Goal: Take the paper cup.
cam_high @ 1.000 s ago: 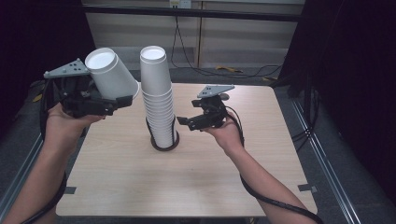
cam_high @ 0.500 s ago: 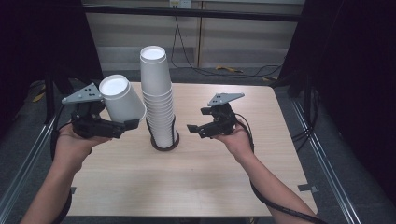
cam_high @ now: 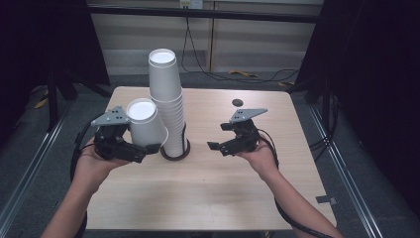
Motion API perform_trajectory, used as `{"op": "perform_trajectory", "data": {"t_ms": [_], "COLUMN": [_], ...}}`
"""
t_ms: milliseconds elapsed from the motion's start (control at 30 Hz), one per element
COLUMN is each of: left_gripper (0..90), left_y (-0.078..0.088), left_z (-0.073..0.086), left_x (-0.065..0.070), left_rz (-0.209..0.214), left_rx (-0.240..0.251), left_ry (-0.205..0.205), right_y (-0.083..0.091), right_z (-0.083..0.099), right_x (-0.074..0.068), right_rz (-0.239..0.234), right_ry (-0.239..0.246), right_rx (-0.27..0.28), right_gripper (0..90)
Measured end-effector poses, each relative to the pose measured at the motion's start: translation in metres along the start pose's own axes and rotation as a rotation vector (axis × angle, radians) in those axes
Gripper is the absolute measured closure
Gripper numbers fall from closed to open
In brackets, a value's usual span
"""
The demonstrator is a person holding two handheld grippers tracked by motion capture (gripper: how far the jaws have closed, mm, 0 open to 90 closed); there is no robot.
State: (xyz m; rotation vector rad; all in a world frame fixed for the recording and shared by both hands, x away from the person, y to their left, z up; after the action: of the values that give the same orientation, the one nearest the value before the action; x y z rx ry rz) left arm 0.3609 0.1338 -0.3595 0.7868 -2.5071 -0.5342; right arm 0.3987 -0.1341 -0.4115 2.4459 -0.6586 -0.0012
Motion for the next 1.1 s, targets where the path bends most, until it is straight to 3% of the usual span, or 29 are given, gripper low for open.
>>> {"op": "perform_trajectory", "data": {"t_ms": [500, 933, 1100], "left_gripper": [9.6, 9.8, 9.8], "left_y": [-0.023, -0.042, -0.053], "left_z": [0.019, 0.027, 0.031], "left_x": [0.015, 0.026, 0.033], "left_rz": [0.044, 0.044, 0.047], "left_rx": [-0.066, -0.127, -0.175], "left_ry": [-0.021, -0.054, -0.084], "right_y": [0.017, 0.020, 0.024], "right_z": [0.027, 0.044, 0.050], "right_x": [-0.006, -0.015, -0.017], "right_rz": [-0.026, -0.059, -0.080], "right_ry": [-0.014, -0.002, 0.018], "right_rx": [-0.004, -0.025, -0.039], "right_gripper": [14.4, 14.4, 14.3]}}
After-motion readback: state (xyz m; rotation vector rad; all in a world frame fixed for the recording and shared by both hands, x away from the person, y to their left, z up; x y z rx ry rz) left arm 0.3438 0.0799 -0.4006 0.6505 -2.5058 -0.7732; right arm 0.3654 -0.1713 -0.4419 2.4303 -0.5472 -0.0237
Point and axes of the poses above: each handheld gripper's, and its own axes: y roughly backward along the jaws, z roughly out of its underside, x roughly to its right, the point moved 6 cm from there along -y, roughly forward along the jaws, and after that the axes turned 15 degrees about y, right-handed, at the moved point
